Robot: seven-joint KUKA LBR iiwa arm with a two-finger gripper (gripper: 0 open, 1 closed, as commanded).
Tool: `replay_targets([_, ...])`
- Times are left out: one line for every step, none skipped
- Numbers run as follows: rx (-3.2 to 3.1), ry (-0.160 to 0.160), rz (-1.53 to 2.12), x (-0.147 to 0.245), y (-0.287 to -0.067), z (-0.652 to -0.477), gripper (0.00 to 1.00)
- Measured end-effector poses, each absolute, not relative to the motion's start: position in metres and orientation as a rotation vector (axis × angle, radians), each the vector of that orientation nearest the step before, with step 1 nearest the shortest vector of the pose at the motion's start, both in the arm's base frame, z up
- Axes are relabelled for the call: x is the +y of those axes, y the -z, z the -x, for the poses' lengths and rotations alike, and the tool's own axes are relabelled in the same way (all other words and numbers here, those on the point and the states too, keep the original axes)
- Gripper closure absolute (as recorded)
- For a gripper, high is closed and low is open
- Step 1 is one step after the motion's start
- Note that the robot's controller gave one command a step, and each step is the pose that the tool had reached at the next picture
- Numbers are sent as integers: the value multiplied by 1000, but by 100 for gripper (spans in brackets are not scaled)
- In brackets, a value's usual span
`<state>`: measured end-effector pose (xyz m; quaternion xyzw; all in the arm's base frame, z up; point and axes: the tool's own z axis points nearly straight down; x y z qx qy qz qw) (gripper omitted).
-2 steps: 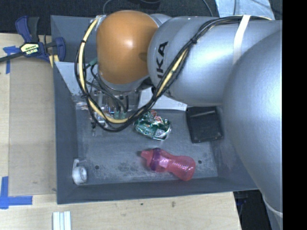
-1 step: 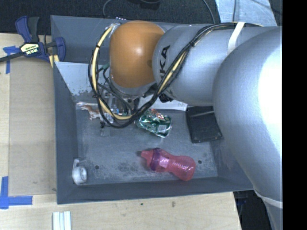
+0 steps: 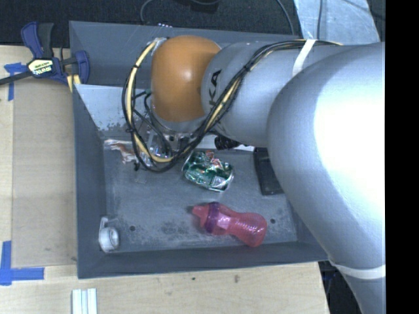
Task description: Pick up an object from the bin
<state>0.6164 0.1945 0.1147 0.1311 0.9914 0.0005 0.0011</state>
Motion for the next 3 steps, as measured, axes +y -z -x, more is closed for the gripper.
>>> replay_targets([3108,-6,-413,139,-80,-587,0])
replay_targets([3125,6,-376,121,-108,-584,0])
replay_targets([3133,-5,62,89,-96,-618,100])
